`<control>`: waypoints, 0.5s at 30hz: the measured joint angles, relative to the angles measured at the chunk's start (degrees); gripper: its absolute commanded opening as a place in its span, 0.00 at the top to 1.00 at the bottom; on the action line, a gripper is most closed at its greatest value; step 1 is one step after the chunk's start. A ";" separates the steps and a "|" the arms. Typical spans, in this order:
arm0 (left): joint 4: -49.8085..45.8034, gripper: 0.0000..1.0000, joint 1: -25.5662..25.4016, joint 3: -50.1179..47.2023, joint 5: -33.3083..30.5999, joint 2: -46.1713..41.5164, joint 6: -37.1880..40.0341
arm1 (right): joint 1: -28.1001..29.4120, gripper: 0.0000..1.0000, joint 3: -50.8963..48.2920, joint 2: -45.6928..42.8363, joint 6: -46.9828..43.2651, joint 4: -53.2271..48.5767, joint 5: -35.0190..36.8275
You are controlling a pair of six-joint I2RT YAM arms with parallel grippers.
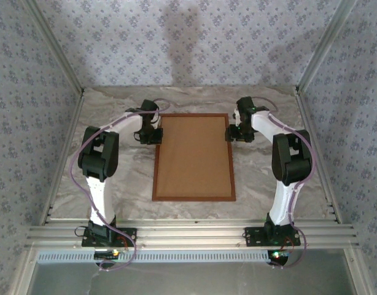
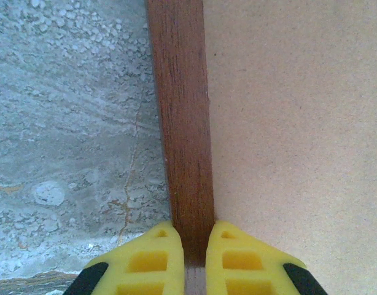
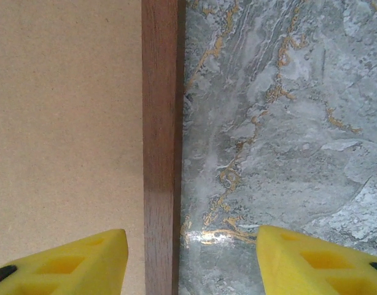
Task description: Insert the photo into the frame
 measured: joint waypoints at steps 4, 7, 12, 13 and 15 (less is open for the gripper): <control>-1.70 1.00 0.00 3.58 -0.17 2.23 0.92 | 0.39 0.41 -2.64 -0.90 0.79 0.76 0.42; -2.69 1.00 0.00 7.34 -0.15 4.57 1.99 | 0.48 0.41 -6.14 -2.91 1.51 0.81 0.87; -3.39 1.00 0.00 11.47 -0.17 7.15 3.43 | 0.46 0.41 -10.58 -8.68 2.67 1.01 1.64; -3.41 1.00 0.00 11.54 -0.22 7.17 3.52 | 0.39 0.42 -11.30 -9.90 2.99 1.16 1.79; -3.45 1.00 0.00 11.54 -0.33 7.17 3.65 | 0.28 0.42 -13.62 -13.18 3.69 1.66 2.10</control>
